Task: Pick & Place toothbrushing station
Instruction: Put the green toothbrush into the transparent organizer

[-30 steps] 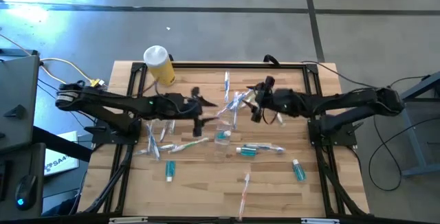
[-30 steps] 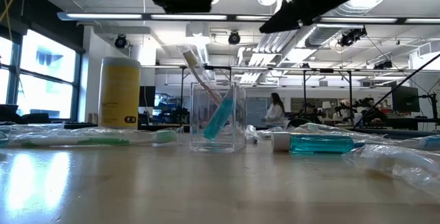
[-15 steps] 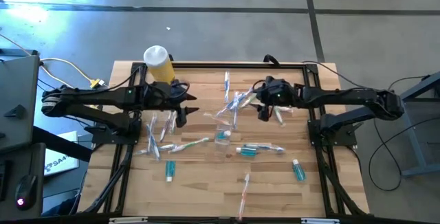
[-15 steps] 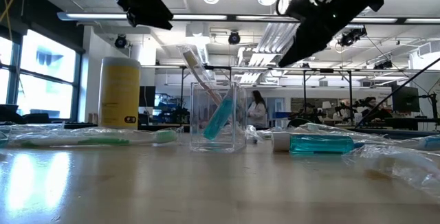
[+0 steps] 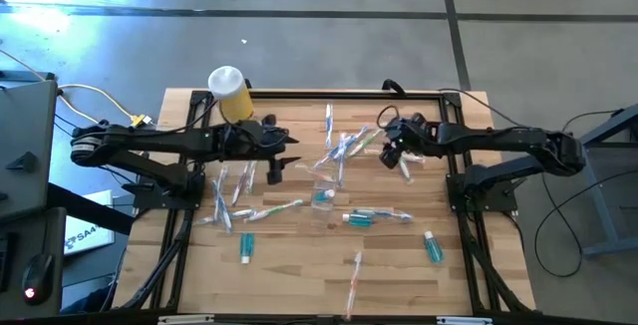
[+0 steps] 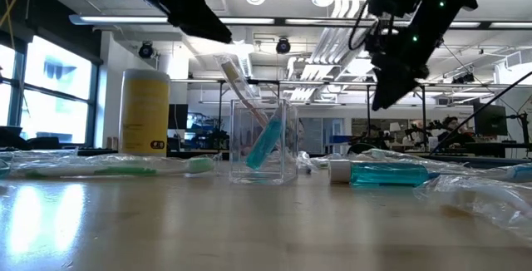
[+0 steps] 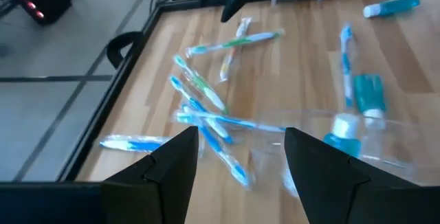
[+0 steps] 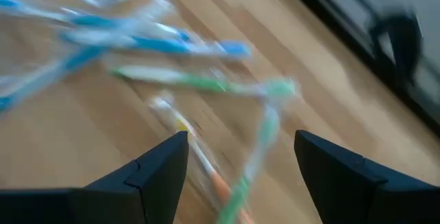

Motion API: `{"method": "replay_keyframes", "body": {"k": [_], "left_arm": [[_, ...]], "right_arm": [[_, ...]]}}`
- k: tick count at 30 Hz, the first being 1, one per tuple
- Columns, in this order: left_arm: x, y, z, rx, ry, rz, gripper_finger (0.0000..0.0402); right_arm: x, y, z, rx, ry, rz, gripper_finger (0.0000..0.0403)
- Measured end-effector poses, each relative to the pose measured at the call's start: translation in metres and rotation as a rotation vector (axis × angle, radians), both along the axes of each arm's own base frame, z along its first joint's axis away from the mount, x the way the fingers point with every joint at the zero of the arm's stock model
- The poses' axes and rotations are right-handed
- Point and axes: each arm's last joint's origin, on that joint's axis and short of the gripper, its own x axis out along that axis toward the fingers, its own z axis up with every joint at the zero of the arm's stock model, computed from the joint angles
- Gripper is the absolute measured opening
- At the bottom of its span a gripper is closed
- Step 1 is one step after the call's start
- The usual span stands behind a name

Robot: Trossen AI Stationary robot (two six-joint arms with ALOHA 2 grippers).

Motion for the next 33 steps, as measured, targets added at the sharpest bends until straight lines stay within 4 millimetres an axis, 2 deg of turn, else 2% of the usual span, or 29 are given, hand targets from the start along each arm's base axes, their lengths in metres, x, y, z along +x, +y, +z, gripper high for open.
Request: {"method": "replay_keyframes", "body": {"k": [3,9,16,22,26,30,33], "left_arm": [[0.006,0.011,-0.005,-0.004,0.001,0.028,0.0209],[0.004,0.029,-0.008,0.019,0.025,0.089,0.0209],[0.000,0.046,-0.007,0.042,0.017,0.146,0.0209],[0.001,0.045,-0.007,0.038,0.015,0.140,0.0209],[0.000,0.043,-0.009,-0.049,0.016,0.100,0.0209],[0.000,0.039,-0.012,-0.180,0.018,0.030,0.0209],[0.000,0.036,-0.013,-0.279,0.025,-0.041,0.0209]], "right_arm": [[-0.007,-0.008,-0.002,0.037,-0.001,-0.109,0.0259],[-0.007,-0.022,-0.009,0.061,0.014,-0.176,0.0259],[0.006,-0.035,-0.045,0.163,0.136,-0.191,0.0259],[0.015,-0.042,-0.073,0.190,0.217,-0.201,0.0259],[0.015,-0.048,-0.086,0.210,0.261,-0.216,0.0257],[0.014,-0.052,-0.089,0.222,0.276,-0.209,0.0227],[0.014,-0.052,-0.088,0.228,0.264,-0.209,0.0175]]}}
